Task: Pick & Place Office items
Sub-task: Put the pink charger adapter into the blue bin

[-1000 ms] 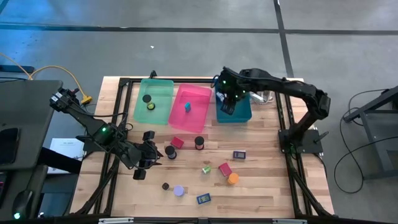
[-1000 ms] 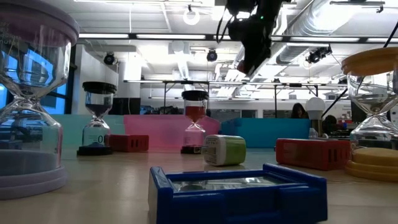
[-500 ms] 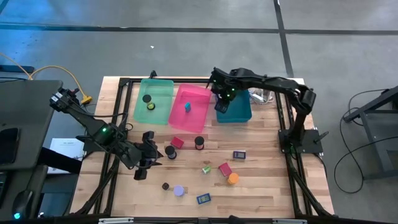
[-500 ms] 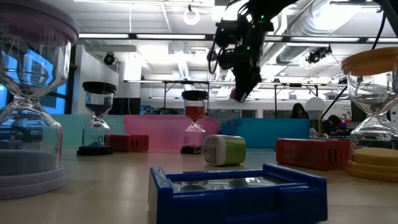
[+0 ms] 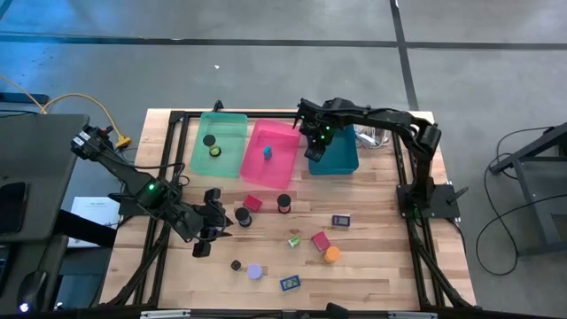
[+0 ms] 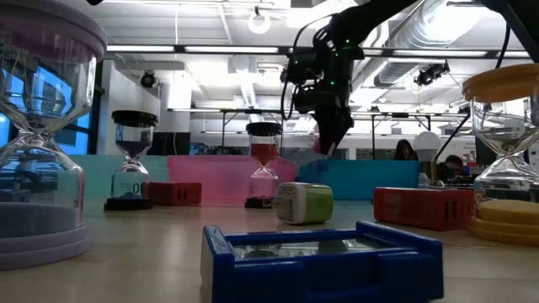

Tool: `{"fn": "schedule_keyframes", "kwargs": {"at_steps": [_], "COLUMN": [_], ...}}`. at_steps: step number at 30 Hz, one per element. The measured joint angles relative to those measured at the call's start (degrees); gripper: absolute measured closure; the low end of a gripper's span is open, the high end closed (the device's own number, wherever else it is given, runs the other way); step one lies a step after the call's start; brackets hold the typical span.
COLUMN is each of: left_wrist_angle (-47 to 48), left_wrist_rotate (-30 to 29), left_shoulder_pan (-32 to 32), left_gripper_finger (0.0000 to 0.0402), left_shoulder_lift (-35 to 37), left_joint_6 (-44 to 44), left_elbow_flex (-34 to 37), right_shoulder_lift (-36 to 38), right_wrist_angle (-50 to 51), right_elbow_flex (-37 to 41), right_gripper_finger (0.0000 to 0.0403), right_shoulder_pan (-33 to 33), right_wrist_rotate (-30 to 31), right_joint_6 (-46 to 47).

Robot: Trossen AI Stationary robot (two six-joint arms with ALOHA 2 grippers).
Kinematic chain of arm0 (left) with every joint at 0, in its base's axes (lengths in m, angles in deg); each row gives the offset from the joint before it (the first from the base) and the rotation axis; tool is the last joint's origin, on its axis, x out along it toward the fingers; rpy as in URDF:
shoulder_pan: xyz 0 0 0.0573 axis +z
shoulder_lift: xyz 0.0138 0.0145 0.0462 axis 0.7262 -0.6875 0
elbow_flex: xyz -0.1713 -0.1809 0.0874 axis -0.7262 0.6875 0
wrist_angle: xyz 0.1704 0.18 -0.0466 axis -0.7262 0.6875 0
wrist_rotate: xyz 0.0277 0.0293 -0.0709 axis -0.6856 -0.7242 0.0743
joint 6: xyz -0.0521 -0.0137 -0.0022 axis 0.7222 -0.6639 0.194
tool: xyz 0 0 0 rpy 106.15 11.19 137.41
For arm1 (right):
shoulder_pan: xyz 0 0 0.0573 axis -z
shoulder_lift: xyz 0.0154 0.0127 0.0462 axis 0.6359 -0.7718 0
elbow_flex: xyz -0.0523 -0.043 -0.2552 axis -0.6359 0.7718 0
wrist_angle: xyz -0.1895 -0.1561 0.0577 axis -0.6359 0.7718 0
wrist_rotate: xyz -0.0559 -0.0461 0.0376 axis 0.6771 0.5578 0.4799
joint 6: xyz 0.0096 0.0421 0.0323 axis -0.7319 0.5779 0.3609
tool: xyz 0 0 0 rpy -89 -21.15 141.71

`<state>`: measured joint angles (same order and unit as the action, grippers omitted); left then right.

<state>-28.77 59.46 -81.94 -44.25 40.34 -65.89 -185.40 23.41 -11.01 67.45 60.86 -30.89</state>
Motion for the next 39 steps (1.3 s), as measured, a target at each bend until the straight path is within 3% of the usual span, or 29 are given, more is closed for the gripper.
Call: {"fn": "schedule_keyframes", "kwargs": {"at_steps": [32, 39], "left_wrist_angle": [-1.3, -1.3], "left_wrist_rotate": [0.0, 0.0], "left_shoulder_pan": [0.0, 0.0], "left_gripper_finger": [0.0258, 0.0258], "left_shoulder_lift": [0.0, 0.0], "left_joint_6": [2.3, 2.3], "left_elbow_flex": [0.0, 0.0], "right_shoulder_lift": [0.1, 0.1], "right_wrist_angle": [-7.7, -8.6], "right_elbow_flex": [13.5, 14.1], "right_gripper_finger": [0.0281, 0.0233], "right_shoulder_pan": [2.6, 2.5], "right_wrist_rotate": [-1.5, -0.5], "right_joint_6": [-0.2, 0.8]}}
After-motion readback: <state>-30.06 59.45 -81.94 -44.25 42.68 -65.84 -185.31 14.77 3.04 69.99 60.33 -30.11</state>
